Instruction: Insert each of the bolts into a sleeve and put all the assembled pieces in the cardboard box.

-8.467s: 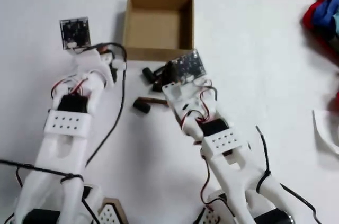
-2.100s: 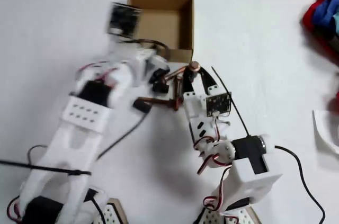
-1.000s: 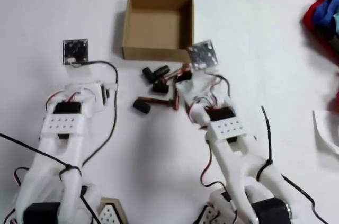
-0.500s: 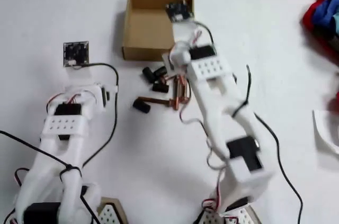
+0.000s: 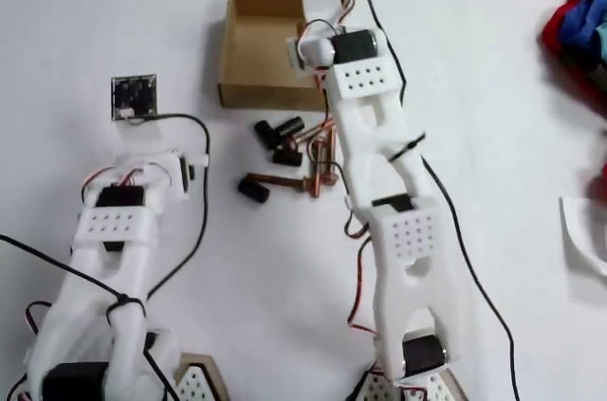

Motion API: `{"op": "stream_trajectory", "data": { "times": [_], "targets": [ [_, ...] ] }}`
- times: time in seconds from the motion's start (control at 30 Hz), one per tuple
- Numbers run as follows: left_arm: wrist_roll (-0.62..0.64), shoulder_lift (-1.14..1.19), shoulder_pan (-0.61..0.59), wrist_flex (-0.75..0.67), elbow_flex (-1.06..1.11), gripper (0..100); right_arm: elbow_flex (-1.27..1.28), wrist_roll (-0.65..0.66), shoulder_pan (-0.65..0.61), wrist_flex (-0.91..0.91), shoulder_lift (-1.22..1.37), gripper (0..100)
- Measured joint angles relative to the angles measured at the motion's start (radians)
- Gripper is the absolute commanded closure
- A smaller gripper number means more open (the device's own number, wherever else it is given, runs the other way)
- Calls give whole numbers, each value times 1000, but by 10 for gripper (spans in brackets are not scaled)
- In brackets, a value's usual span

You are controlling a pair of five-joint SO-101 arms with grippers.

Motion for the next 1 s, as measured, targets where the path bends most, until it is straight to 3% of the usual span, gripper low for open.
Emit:
{"op": "stream_trajectory", "data": {
  "times": [0.23, 0.53, 0.9, 1.0],
  "targets": [
    [0, 0, 3, 0, 0, 857, -261, 8, 48, -15, 160, 978],
    [0, 0, 3, -152, 98, 857, -275, 8, 58, -87, 290, 978],
    [0, 0, 2, -166, 101, 857, -276, 3, 38, -89, 384, 978],
    [0, 0, 3, -166, 101, 857, -281, -60, 35, -114, 400, 978]
  ]
}}
